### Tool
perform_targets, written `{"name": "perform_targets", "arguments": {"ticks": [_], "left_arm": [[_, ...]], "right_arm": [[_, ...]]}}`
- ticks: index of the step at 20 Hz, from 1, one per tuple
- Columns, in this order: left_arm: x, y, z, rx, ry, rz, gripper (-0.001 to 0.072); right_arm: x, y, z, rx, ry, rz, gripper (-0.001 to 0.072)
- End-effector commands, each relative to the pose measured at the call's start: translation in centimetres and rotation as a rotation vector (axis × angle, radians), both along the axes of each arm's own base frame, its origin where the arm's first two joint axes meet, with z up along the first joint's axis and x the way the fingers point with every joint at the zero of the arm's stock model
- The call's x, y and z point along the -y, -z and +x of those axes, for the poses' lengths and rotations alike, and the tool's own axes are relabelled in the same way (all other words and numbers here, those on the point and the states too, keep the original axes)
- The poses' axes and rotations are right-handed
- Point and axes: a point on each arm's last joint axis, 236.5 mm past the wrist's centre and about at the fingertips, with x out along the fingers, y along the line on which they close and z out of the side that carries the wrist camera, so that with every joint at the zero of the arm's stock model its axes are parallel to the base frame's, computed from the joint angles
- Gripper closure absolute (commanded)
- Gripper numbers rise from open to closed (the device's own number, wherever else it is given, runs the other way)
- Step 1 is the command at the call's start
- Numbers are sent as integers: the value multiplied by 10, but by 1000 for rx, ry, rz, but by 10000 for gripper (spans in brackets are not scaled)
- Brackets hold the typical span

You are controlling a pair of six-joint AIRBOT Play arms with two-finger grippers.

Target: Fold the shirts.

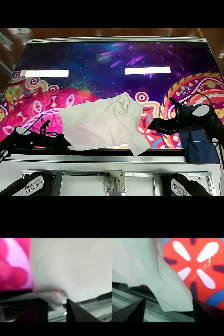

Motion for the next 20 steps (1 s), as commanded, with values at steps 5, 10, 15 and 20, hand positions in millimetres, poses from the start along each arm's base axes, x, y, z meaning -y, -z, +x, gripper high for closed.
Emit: {"name": "perform_targets", "arguments": {"ticks": [5, 10, 15, 20], "left_arm": [[18, -13, 22, 76, -9, -72, 672], [23, -42, 27, 153, 37, -92, 672], [20, -76, 47, 319, 80, -57, 672], [14, -116, 76, 462, 97, -20, 672]], "right_arm": [[-38, 33, -3, -48, -94, -21, 20], [-62, 70, -8, -69, -190, -57, 20], [-82, 82, 11, -18, -121, -71, 20], [-92, 71, 16, -15, -79, -17, 645]]}}
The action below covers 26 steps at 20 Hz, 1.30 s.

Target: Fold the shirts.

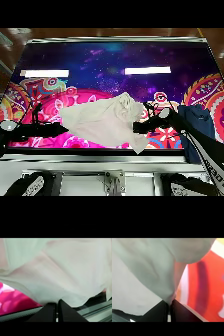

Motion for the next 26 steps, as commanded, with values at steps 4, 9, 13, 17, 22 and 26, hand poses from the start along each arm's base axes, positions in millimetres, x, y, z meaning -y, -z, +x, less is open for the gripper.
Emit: {"name": "perform_targets", "arguments": {"ticks": [4, 9, 13, 17, 22, 26], "left_arm": [[-11, -111, 55, 336, 14, 71, 672], [-14, -386, 43, 1013, -100, 152, 672], [-1, -552, -45, 1458, -151, 167, 672], [11, -577, -87, 1509, -149, 135, 672], [2, -501, -70, 1211, -75, 281, 672], [-40, -419, -41, 894, -134, 410, 672]], "right_arm": [[-6, -101, 53, 334, -65, 30, 645], [25, -426, 79, 1180, 1, -9, 646], [49, -629, -13, 1603, 100, 83, 647], [56, -676, -65, 1675, 125, 141, 646], [62, -595, -58, 1338, 83, 18, 645], [57, -508, -41, 968, -7, -76, 645]]}}
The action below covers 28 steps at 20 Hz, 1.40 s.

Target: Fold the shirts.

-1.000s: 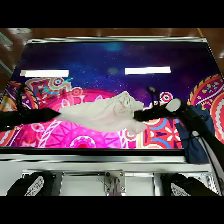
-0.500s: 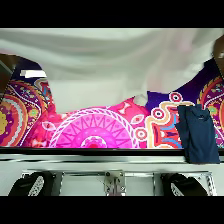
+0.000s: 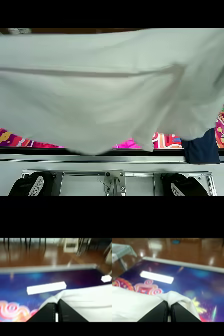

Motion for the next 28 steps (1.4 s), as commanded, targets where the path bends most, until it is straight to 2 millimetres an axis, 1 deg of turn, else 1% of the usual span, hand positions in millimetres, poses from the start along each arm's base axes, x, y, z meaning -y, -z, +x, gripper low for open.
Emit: {"name": "perform_targets", "arguments": {"ticks": [1, 2, 4, 6, 7, 8, 9, 10, 11, 12, 13, 14, 15, 17, 18, 19, 20, 21, 22, 23, 24, 25, 26, 27, 28], "left_arm": [[-43, 80, 19, -283, -163, 50, 672], [-56, 101, 29, -334, -202, 63, 672], [-79, 146, 51, -443, -272, 89, 672], [-97, 191, 74, -537, -317, 104, 672], [-104, 210, 88, -565, -335, 105, 672], [-109, 227, 105, -582, -344, 96, 672], [-114, 244, 124, -594, -353, 83, 672], [-118, 261, 143, -610, -358, 69, 672], [-119, 277, 159, -632, -357, 50, 672], [-116, 296, 174, -674, -343, 16, 672], [-109, 316, 185, -727, -318, -28, 672], [-99, 338, 192, -795, -285, -85, 672], [-89, 358, 197, -864, -253, -137, 672], [-67, 399, 200, -1001, -195, -194, 671], [-58, 417, 199, -1059, -171, -192, 671], [-48, 432, 195, -1112, -145, -184, 671], [-36, 445, 192, -1157, -117, -176, 669], [-26, 453, 189, -1189, -93, -174, 630], [-20, 457, 186, -1211, -76, -170, 464], [-20, 459, 182, -1221, -63, -153, 227], [-29, 461, 173, -1246, -62, -113, 144], [-47, 464, 158, -1293, -82, -65, 144], [-63, 466, 144, -1342, -101, -35, 142], [-77, 464, 129, -1382, -101, -17, 117], [-86, 462, 115, -1411, -88, -24, 115]], "right_arm": [[2, 84, 8, -363, -7, -120, 646], [0, 105, 20, -446, -13, -146, 645], [-7, 151, 54, -589, -17, -173, 645], [-17, 196, 95, -683, -14, -175, 645], [-24, 222, 122, -711, -5, -165, 645], [-29, 243, 150, -717, 10, -151, 645], [-34, 264, 182, -704, 31, -127, 645], [-40, 281, 216, -672, 55, -96, 645], [-44, 297, 244, -642, 78, -71, 645], [-48, 315, 268, -628, 96, -44, 645], [-51, 336, 281, -653, 115, -18, 645], [-54, 361, 285, -714, 131, 2, 645], [-58, 388, 283, -804, 149, 26, 645], [-69, 430, 270, -962, 137, 51, 645], [-75, 444, 264, -1019, 121, 63, 645], [-78, 452, 260, -1052, 113, 67, 641], [-80, 456, 259, -1066, 109, 72, 620], [-80, 456, 260, -1062, 110, 77, 619], [-79, 452, 261, -1053, 110, 76, 540], [-71, 448, 261, -1035, 112, 52, 192], [-57, 444, 257, -1025, 112, -2, 66], [-32, 441, 251, -1027, 136, -77, 66], [-2, 438, 241, -1040, 162, -176, 66], [35, 436, 229, -1062, 196, -293, 66], [79, 433, 214, -1098, 256, -415, 66]]}}
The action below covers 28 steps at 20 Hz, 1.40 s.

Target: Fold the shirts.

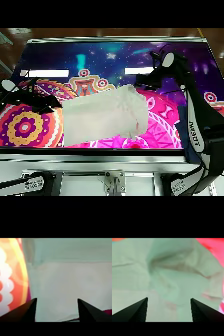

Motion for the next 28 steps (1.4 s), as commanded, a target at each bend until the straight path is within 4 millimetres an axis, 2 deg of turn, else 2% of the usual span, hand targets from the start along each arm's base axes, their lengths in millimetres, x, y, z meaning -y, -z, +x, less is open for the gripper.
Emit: {"name": "perform_targets", "arguments": {"ticks": [1, 2, 3, 5, 7, 9, 11, 17, 18, 19, 21, 23, 25, 27, 28], "left_arm": [[-33, 4, -56, -155, 37, 4, 111], [-36, 7, -75, -193, 38, -25, 13], [-34, 13, -99, -235, 62, -69, 1], [-30, 34, -141, -302, 34, -127, 1], [-12, 56, -162, -302, -15, -207, 1], [7, 75, -163, -273, -81, -272, 2], [24, 85, -157, -229, -120, -320, 4], [54, 99, -143, -168, -117, -320, 7], [59, 102, -136, -151, -131, -316, 28], [62, 104, -129, -144, -161, -314, 135], [71, 105, -118, -122, -189, -326, 404], [79, 102, -115, -113, -184, -340, 676], [81, 101, -118, -114, -160, -346, 672], [82, 98, -118, -104, -144, -349, 672], [82, 95, -117, -92, -142, -348, 672]], "right_arm": [[123, -7, -49, -166, -18, -348, 67], [149, -9, -67, -244, 12, -353, 67], [163, -7, -85, -320, 46, -297, 68], [168, -2, -114, -417, 119, -91, 219], [164, 1, -124, -415, 203, 76, 203], [164, 6, -129, -385, 254, 128, 193], [166, 10, -134, -371, 272, 118, 193], [164, 12, -133, -354, 276, 115, 193], [164, 12, -133, -355, 276, 115, 194], [164, 12, -133, -355, 275, 115, 194], [166, 13, -134, -357, 277, 105, 194], [170, 21, -143, -389, 273, 68, 193], [158, 41, -163, -467, 265, 94, 192], [124, 70, -180, -528, 262, 175, 192], [103, 85, -182, -528, 267, 215, 192]]}}
